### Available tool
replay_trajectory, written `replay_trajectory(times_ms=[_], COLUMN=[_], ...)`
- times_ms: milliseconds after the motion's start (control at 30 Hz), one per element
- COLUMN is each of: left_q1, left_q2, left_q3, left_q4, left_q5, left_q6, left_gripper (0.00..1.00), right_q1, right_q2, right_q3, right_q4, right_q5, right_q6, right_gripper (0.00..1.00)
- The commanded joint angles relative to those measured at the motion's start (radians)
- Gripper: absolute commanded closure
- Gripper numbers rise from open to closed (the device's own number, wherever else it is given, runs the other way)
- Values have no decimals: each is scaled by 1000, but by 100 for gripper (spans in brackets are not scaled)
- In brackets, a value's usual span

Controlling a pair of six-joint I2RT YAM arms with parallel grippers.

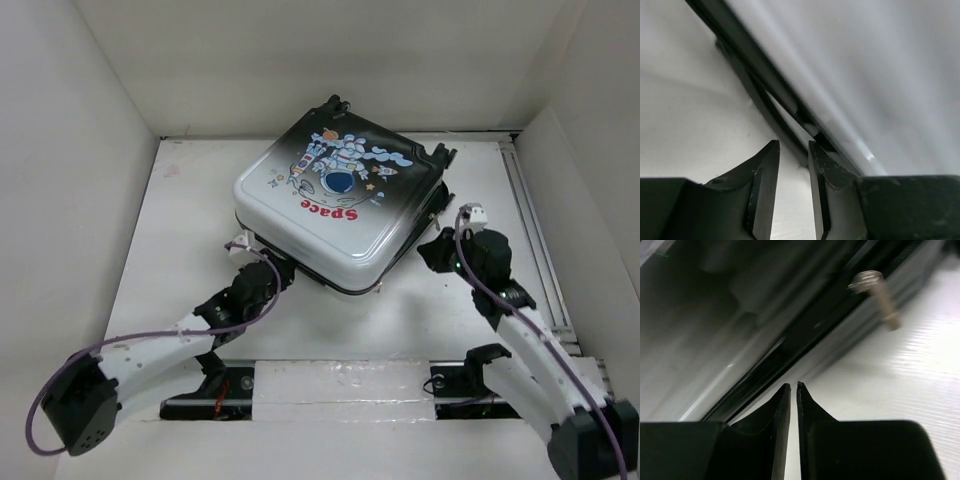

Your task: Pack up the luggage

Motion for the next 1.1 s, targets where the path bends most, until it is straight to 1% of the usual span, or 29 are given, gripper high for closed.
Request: replay_trajectory(times_ms=[0, 33, 67, 100, 133, 167, 200, 233, 267, 300, 333, 367, 400, 433, 467, 500, 533, 567, 600, 667, 700, 733, 800, 833, 867, 933, 1000, 1033, 1067], left_q1=[22, 57, 89, 124, 189, 204, 205, 205, 215, 234, 267, 359, 411, 460, 503, 569, 597, 626, 680, 734, 779, 789, 789, 789, 789, 780, 780, 780, 769], left_q2=[-158, -220, -232, -232, -208, -187, -162, -135, -66, -21, 28, 138, 200, 265, 338, 489, 557, 617, 707, 790, 908, 968, 1062, 1126, 1137, 1153, 1179, 1179, 1179], left_q3=[-31, -31, -31, 19, 56, 102, 151, 257, 321, 388, 510, 565, 617, 665, 764, 832, 904, 1017, 1053, 1113, 1222, 1295, 1419, 1436, 1426, 1348, 1308, 1270, 1233], left_q4=[17, 72, 91, 121, 181, 199, 216, 230, 221, 200, 184, 165, 145, 144, 144, 73, 16, -16, -27, -38, -56, -183, -233, -280, -259, -196, -115, -97, -28], left_q5=[-140, -192, -193, -174, -139, -110, -110, -119, -149, -150, -113, -58, 79, 153, 225, 290, 291, 312, 333, 431, 503, 566, 628, 642, 672, 720, 792, 821, 850], left_q6=[6, 27, 27, 53, 70, 79, 114, 136, 151, 151, 151, 139, 116, 96, 96, 96, 107, 107, 124, 124, 124, 124, 182, 182, 197, 185, 158, 124, 109], left_gripper=[74, 73, 72, 69, 68, 66, 65, 60, 57, 55, 55, 54, 53, 53, 53, 53, 53, 53, 53, 52, 52, 52, 52, 52, 52, 52, 52, 52, 55], right_q1=[-67, -76, -76, -76, -76, -64, -64, -64, -64, -55, -55, -55, -64, -64, -64, -64, -73, -73, -73, -73, -85, -86, -95, -95, -95, -104, -93, -84, -84], right_q2=[249, 294, 328, 372, 383, 383, 383, 383, 374, 374, 362, 351, 351, 351, 351, 366, 376, 376, 388, 388, 399, 399, 408, 408, 408, 408, 446, 507, 538], right_q3=[94, 108, 108, 108, 99, 90, 76, 76, 67, 56, 56, 44, 44, 44, 44, 44, 54, 54, 54, 54, 54, 54, 33, 33, 21, 21, 42, 66, 97], right_q4=[122, 179, 218, 249, 272, 307, 307, 307, 307, 307, 297, 297, 297, 297, 297, 297, 297, 297, 297, 307, 307, 307, 323, 323, 323, 341, 388, 389, 389], right_q5=[5, -12, -21, -21, -21, -21, -12, -12, -3, 28, 43, 43, 52, 52, 52, 52, 39, 39, 39, 39, 39, 39, 48, 61, 93, 108, 89, 69, 40], right_q6=[20, 20, 32, 43, 62, 63, 75, 75, 63, 63, 63, 54, 53, 53, 53, 53, 53, 43, 43, 43, 43, 43, 43, 55, 64, 75, 75, 63, 29], right_gripper=[86, 86, 87, 87, 87, 87, 85, 83, 82, 82, 80, 80, 78, 78, 78, 77, 77, 77, 77, 77, 77, 77, 77, 77, 77, 76, 75, 75, 75])
